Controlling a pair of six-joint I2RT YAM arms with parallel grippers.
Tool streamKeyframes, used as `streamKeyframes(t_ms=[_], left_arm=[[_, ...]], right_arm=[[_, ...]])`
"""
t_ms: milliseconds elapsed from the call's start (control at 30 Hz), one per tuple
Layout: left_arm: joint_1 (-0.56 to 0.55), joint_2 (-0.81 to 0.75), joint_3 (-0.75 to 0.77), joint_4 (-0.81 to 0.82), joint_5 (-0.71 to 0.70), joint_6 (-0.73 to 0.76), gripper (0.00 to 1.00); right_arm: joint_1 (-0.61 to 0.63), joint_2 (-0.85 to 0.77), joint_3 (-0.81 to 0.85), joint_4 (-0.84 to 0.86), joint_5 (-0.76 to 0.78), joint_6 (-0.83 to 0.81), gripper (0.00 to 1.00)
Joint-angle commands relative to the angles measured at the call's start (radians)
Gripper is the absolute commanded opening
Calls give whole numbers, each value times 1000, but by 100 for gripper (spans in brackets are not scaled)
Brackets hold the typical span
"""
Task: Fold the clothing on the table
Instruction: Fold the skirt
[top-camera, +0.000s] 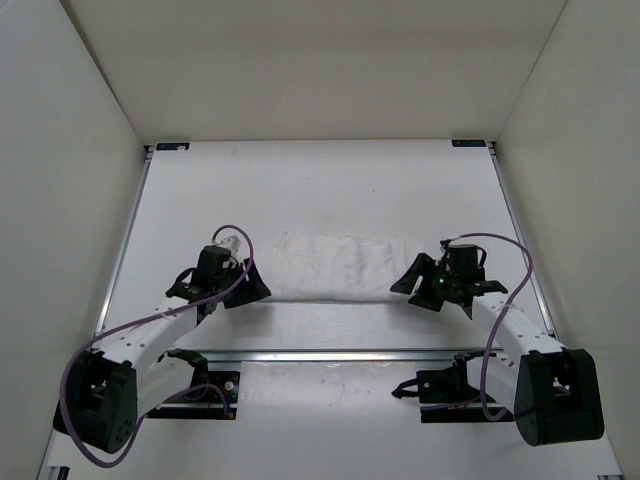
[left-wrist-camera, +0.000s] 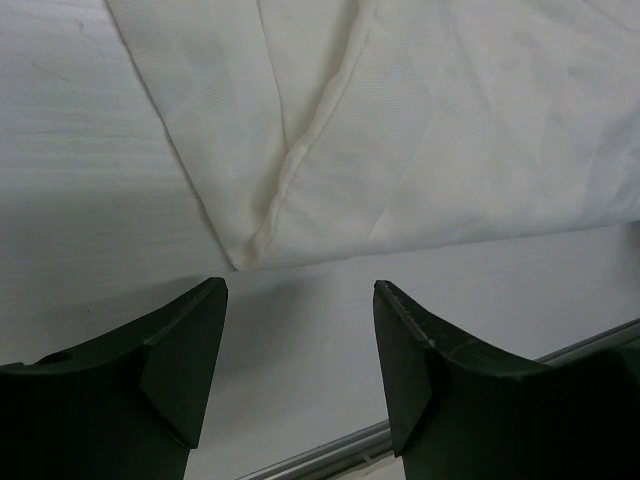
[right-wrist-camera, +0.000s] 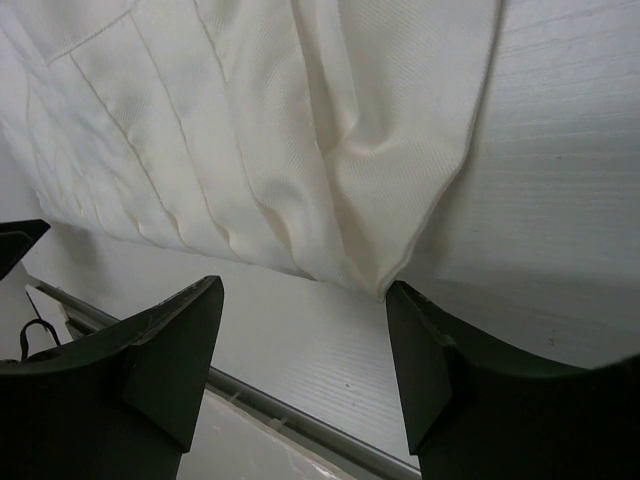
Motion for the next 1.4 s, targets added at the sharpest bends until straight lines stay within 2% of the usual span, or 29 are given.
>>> streamKeyframes(t_ms=[0,233,333,533,633,700,733,767,800,867,900,933,967,1133,1233,1300,1367], left_arm=[[-29,20,-14,30,-23,-17,71],[-20,70,-34,90,-61,-26,72],[-10,84,-49,133,-81,-29,69],[-16,138,-62,214,-64,-52,56],[-30,187,-43,244,-40,-48,42],[-33,210,-32,253,-25,-52,27],[-42,221,-37,266,-23,-55,17],[-47,224,-29,270,-17,-55,12],[-56,236,-37,277,-14,-52,1],[-69,245,-28,294,-12,-60,0],[-70,251,-28,297,-8,-68,0],[-78,257,-34,296,-8,-69,0],[-93,261,-31,337,6,-68,0],[-159,288,-32,418,-29,-120,0],[-178,329,-34,461,-38,-131,0],[-175,362,-28,490,-28,-126,0],[-171,388,-16,500,-23,-109,0]], right_arm=[[-5,11,-8,61,-1,7,64],[-19,22,-37,92,2,7,64],[-24,34,-47,113,-4,5,64],[-16,92,-54,155,16,-5,59],[-24,102,-54,179,54,1,54],[-36,99,-61,173,97,5,49],[-45,100,-57,164,126,4,40],[-54,92,-57,164,135,-1,30],[-67,89,-58,164,157,-8,25],[-83,86,-49,155,168,-10,11],[-96,86,-41,144,174,-16,10],[-97,77,-40,133,177,-13,3],[-100,68,-25,124,186,-21,0],[-73,54,136,-21,276,-126,0],[80,138,346,-202,433,-267,0],[172,198,475,-291,451,-306,0],[221,232,535,-318,448,-318,0]])
